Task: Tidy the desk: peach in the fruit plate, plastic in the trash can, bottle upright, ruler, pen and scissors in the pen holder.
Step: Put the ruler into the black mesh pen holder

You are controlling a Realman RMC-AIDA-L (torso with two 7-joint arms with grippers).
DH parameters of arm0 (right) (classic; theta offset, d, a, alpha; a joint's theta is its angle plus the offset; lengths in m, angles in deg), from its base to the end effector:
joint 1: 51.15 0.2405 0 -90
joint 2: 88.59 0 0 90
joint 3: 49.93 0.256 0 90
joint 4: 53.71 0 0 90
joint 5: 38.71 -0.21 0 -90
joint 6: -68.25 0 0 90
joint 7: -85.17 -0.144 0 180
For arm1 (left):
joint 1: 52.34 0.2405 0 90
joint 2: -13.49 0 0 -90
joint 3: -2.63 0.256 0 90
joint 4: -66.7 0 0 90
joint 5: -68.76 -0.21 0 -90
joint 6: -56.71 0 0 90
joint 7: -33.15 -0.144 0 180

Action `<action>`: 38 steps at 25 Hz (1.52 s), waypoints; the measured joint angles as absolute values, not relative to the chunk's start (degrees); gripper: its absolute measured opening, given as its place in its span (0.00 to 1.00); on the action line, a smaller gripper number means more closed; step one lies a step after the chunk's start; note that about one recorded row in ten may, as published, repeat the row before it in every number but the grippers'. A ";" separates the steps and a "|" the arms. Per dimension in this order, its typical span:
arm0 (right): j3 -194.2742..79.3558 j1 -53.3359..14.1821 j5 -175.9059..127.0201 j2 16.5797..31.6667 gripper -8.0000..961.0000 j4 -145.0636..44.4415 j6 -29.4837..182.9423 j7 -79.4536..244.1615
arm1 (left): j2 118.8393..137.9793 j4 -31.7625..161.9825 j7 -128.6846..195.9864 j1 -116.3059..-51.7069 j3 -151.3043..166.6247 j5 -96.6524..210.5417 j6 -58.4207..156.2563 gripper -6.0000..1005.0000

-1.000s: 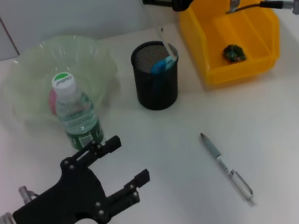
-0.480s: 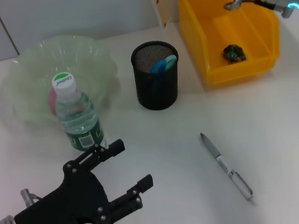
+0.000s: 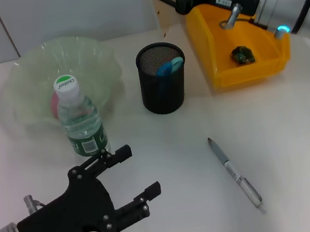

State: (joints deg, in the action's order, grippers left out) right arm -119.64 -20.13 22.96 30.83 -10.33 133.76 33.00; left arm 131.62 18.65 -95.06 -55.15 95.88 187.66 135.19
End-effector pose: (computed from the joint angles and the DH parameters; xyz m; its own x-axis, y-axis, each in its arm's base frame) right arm 0.1616 0.3961 0.0148 0.7052 0.2557 -0.6612 -0.2642 -0.7707 -0.5799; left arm -0.2468 0.2282 -0.0515 0.7234 0.0289 0.6898 0.2853 -0.9223 -0.2606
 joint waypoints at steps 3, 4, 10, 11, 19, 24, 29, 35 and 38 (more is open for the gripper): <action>-119.75 -19.22 21.33 30.87 0.45 -13.69 133.79 35.79 | 131.62 18.87 -95.10 -55.24 95.88 187.66 135.23 0.78; -119.77 -19.03 21.00 30.88 0.45 -14.47 133.80 36.23 | 131.62 18.88 -95.11 -55.24 95.88 187.66 135.23 0.78; -119.39 -17.57 19.41 30.86 0.45 -20.10 133.84 38.98 | 131.62 18.90 -95.18 -55.24 95.88 187.67 135.23 0.78; -119.54 -17.32 18.84 30.85 0.45 -21.12 133.87 39.89 | 131.62 18.90 -95.18 -55.25 95.88 187.67 135.23 0.78; -119.60 -15.89 17.16 30.96 0.46 -25.16 134.23 44.26 | 131.62 18.90 -95.21 -55.48 95.88 187.67 135.22 0.78; -119.72 -15.14 15.30 30.96 0.46 -27.31 134.63 46.92 | 131.62 18.96 -95.23 -55.50 95.88 187.67 135.20 0.78; -120.03 -13.42 13.26 30.97 0.47 -31.54 135.30 50.51 | 131.62 18.98 -95.25 -55.52 95.88 187.67 135.19 0.78; -120.07 -12.97 13.05 31.08 0.47 -33.39 136.81 51.89 | 131.61 18.98 -95.29 -55.59 95.88 187.67 135.19 0.78; -120.07 -12.98 12.94 31.10 0.47 -34.04 137.37 51.91 | 131.62 18.98 -95.33 -55.59 95.93 187.67 135.19 0.78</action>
